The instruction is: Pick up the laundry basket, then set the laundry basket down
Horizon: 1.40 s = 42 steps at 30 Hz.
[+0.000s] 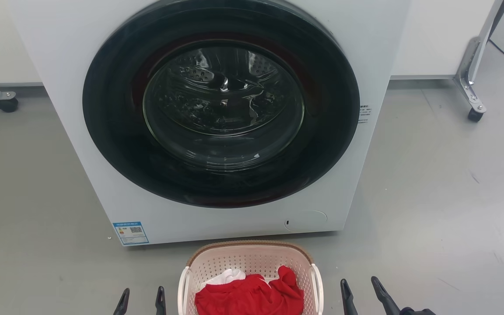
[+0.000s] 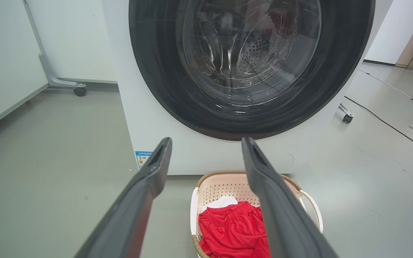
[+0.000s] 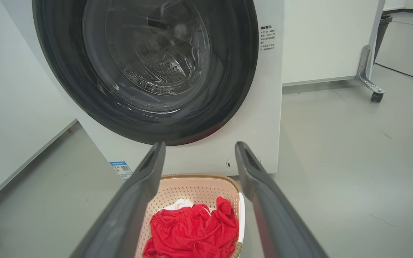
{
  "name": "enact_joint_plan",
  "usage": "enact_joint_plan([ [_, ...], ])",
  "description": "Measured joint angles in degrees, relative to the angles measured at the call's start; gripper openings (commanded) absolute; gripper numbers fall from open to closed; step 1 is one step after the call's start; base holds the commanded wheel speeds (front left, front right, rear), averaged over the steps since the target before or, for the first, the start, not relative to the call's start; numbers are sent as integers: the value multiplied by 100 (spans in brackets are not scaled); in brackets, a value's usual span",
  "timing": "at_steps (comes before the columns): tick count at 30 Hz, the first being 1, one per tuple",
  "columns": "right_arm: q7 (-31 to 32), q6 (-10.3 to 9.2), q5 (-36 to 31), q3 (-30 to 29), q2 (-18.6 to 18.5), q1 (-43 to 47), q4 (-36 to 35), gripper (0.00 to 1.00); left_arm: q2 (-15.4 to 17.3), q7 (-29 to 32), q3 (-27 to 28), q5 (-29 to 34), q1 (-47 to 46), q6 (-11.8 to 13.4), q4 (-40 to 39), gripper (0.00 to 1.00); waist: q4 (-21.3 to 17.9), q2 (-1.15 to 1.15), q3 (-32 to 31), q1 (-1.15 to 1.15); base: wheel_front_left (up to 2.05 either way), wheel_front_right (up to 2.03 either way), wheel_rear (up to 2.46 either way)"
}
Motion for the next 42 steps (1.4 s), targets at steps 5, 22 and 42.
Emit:
enact_joint_plan([
  [5, -1, 0, -101, -60, 26, 17, -71, 100, -23, 0, 40, 145, -1, 0, -14, 100, 4, 0, 5, 0, 0, 0, 0],
  [22, 16, 11, -176, -137, 57, 272, 182, 0, -89, 21, 31, 166, 137, -15, 257, 0, 16, 0, 23, 0, 0, 0, 0],
  [42, 459, 290, 1307, -764, 71, 208, 182, 0, -136, 474, 423, -1318, 42, -313, 280, 0, 59, 0, 20, 0, 0, 0, 0],
])
